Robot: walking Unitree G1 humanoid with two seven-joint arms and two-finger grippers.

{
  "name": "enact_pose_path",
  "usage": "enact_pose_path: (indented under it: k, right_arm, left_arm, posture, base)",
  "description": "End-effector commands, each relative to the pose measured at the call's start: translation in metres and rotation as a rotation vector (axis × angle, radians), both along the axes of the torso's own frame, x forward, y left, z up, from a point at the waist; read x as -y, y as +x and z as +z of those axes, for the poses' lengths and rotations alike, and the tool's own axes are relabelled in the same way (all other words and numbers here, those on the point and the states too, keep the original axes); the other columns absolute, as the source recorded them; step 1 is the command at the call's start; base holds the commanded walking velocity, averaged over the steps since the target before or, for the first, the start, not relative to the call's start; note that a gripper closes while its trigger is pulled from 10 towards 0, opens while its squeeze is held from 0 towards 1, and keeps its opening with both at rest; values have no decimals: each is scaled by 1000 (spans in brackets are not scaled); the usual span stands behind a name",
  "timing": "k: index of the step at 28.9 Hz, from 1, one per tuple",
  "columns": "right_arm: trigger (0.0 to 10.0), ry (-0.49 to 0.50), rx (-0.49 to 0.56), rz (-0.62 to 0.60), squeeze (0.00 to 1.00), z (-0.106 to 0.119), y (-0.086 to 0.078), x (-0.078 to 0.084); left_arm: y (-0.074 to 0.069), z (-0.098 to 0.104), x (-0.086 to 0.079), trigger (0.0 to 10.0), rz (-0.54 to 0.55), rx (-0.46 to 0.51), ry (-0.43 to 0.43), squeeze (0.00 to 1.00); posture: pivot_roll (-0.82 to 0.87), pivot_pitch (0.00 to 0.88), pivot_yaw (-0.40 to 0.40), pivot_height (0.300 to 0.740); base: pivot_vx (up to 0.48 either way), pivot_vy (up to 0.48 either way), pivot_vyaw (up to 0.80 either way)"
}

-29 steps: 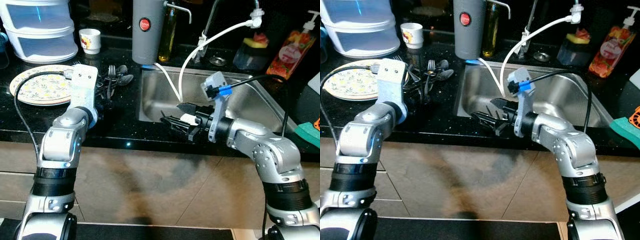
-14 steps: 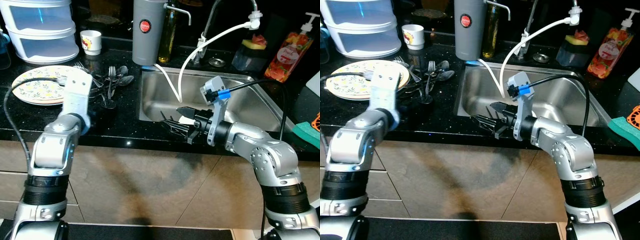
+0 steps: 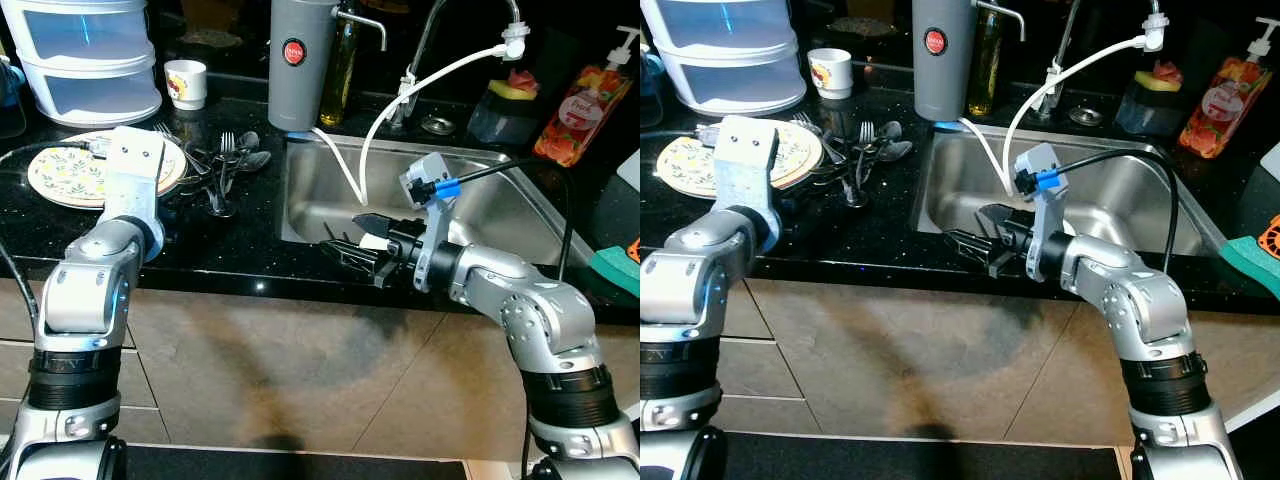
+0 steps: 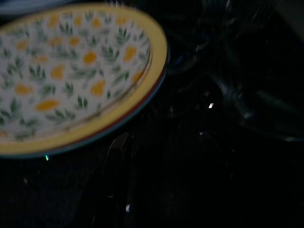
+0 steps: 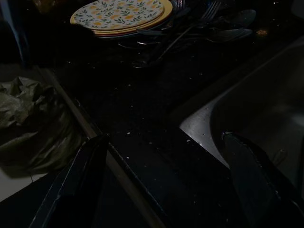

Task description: Kitchen organization

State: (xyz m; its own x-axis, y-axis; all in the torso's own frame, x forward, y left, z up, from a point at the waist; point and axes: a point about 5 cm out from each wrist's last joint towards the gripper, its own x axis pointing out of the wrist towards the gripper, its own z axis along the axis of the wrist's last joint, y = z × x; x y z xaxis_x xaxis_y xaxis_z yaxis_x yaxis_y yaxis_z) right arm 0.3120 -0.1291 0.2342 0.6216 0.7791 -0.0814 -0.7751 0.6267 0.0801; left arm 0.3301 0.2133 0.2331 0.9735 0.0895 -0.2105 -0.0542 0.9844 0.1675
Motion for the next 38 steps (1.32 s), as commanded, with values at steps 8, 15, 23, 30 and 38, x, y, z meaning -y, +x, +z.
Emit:
enact_pose_path:
  k: [8, 15, 23, 30, 38]
  right_arm:
    - [10000, -4, -1, -1, 0, 0, -1, 1]
    - [10000, -4, -1, -7, 0, 0, 0, 1]
    - [10000, -3, -1, -11, 0, 0, 0, 2]
    - [10000, -2, -1, -13, 0, 0, -1, 1]
    - [10000, -3, 2, -12, 0, 0, 0, 1]
  left_arm:
    - [4, -26, -11, 9922, 51, -84, 2, 0]
    - [7, -22, -9, 2275, 42, -53, 16, 0]
    - [11, -17, -5, 10000, 15, -17, 106, 0]
    - [18, -8, -11, 10000, 44, 32, 156, 0]
    - [22, -8, -8, 0, 25, 40, 113, 0]
  posture:
    - [66, 0, -88, 740]
    - [59, 0, -86, 740]
    - [58, 0, -82, 740]
    - [57, 0, -81, 740]
    - [54, 0, -79, 740]
  base:
    - [0, 0, 0]
    - [0, 0, 0]
    - [0, 0, 0]
    - [0, 0, 0]
    - [0, 0, 0]
